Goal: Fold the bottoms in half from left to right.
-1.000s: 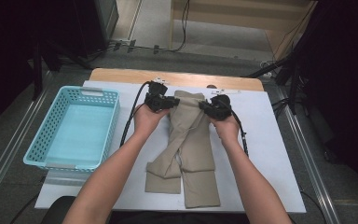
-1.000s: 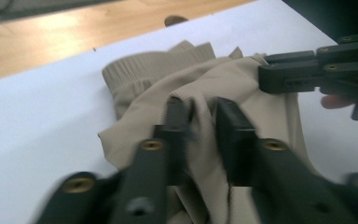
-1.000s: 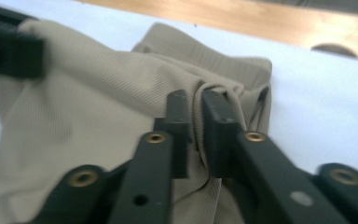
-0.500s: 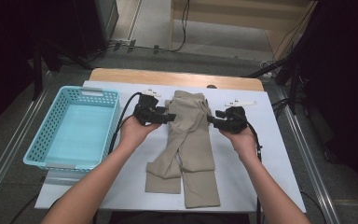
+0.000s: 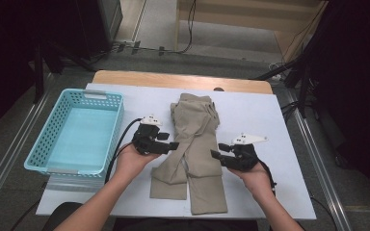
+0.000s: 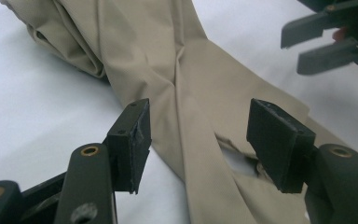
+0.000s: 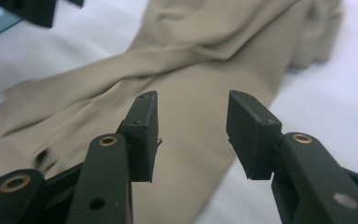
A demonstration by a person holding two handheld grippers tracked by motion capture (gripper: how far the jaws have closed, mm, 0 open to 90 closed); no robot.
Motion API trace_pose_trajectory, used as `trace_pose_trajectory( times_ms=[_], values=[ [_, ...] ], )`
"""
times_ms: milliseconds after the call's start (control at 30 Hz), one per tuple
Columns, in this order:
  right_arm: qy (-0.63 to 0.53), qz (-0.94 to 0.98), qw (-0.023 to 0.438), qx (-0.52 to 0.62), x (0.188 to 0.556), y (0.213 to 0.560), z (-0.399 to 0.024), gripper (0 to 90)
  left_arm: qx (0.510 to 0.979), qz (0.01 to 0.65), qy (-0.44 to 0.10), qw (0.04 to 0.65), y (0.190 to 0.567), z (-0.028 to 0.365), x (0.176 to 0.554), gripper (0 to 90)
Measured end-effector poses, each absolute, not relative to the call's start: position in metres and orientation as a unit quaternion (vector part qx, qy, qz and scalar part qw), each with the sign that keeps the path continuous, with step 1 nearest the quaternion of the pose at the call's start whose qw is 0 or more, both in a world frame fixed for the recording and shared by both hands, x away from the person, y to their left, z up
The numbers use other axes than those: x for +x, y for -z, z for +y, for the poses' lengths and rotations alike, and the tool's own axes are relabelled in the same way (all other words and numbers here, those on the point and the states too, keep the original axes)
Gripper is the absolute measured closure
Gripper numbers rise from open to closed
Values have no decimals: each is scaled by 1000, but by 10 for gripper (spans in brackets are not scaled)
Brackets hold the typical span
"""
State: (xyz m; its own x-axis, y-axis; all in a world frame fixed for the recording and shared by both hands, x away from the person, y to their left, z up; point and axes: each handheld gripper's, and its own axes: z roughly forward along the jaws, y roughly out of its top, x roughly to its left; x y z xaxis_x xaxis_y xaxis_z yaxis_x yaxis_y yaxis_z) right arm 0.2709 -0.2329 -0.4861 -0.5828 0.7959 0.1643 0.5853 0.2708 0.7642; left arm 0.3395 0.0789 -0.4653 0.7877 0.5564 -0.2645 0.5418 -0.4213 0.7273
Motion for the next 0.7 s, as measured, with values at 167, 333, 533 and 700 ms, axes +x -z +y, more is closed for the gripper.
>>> trace_pose_trajectory(
  times_ms=[167, 333, 533, 700],
  values=[
    [-409, 800, 108, 425, 251, 493, -222, 521, 849, 330, 8, 413, 475, 78, 322, 423],
    [-408, 811, 100, 407, 238, 499, -208, 521, 857, 328, -4, 398, 480, 77, 312, 443],
    [-401, 831, 95, 375, 220, 510, -184, 518, 856, 344, -4, 386, 491, 80, 306, 466],
    [-395, 839, 97, 361, 217, 517, -174, 518, 859, 361, -2, 363, 504, 79, 302, 493]
  ],
)
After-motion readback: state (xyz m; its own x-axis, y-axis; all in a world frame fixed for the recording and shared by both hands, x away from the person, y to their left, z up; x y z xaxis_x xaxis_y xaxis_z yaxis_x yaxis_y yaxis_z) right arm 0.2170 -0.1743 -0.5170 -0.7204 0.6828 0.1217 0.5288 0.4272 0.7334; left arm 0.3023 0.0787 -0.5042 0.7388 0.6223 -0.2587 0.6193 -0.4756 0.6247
